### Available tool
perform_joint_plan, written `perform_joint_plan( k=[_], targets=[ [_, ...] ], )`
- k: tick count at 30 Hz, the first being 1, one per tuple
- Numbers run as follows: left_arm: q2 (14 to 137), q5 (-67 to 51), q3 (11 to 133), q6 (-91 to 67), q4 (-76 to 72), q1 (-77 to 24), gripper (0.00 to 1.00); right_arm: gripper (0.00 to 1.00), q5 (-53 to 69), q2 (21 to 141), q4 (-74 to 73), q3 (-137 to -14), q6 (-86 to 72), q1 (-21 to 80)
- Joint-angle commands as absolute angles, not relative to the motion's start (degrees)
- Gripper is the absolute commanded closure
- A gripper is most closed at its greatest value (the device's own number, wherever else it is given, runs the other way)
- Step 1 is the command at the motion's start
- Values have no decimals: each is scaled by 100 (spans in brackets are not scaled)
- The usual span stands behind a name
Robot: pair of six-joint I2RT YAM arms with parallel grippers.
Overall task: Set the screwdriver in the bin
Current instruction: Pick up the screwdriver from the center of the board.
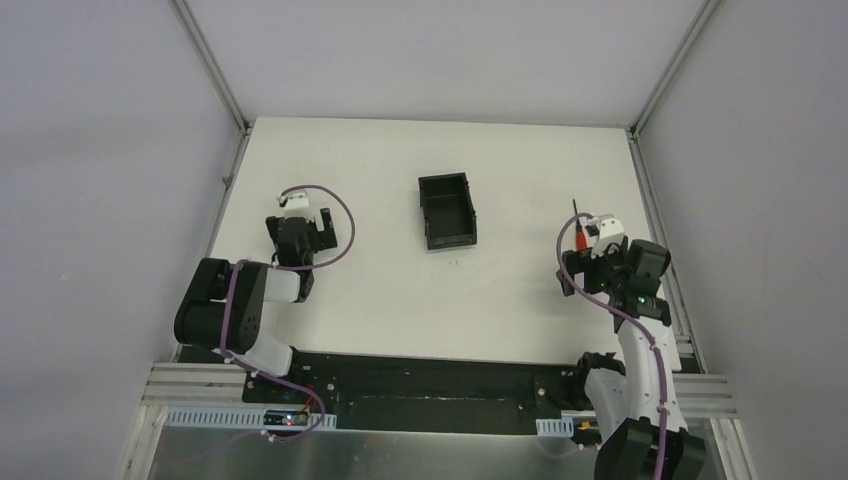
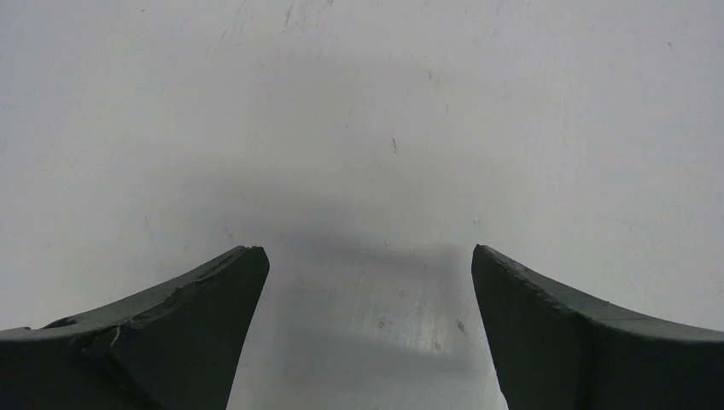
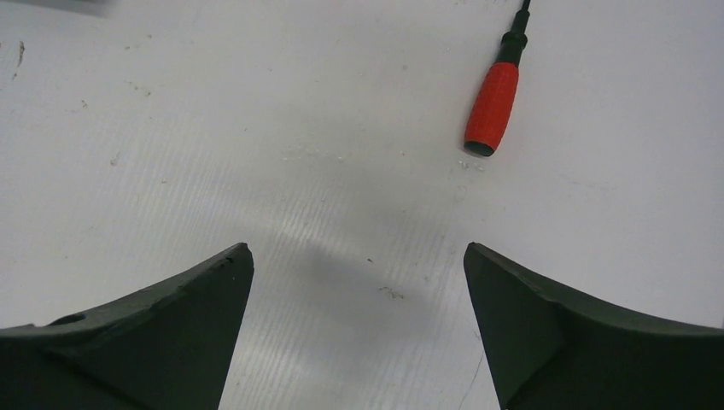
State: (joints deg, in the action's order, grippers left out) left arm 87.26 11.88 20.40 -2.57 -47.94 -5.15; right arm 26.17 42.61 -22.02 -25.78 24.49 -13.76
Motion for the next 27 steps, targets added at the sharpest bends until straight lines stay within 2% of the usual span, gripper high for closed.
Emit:
perform_joint_plan(
  k=[1,11,27],
  targets=[
    [8600,1148,2034,-301,-4869,-475,1,2,2704,4635,-2486,-3334,2454,-1415],
    [8604,1144,2030,-299,-4869,-475,1,2,2696,6000,-3220,-4883,1925,-1415],
    [8601,1143,2036,-302,-4869,-475,1,2,1880,8157,-4022,-6792,1078,-1409]
  ],
)
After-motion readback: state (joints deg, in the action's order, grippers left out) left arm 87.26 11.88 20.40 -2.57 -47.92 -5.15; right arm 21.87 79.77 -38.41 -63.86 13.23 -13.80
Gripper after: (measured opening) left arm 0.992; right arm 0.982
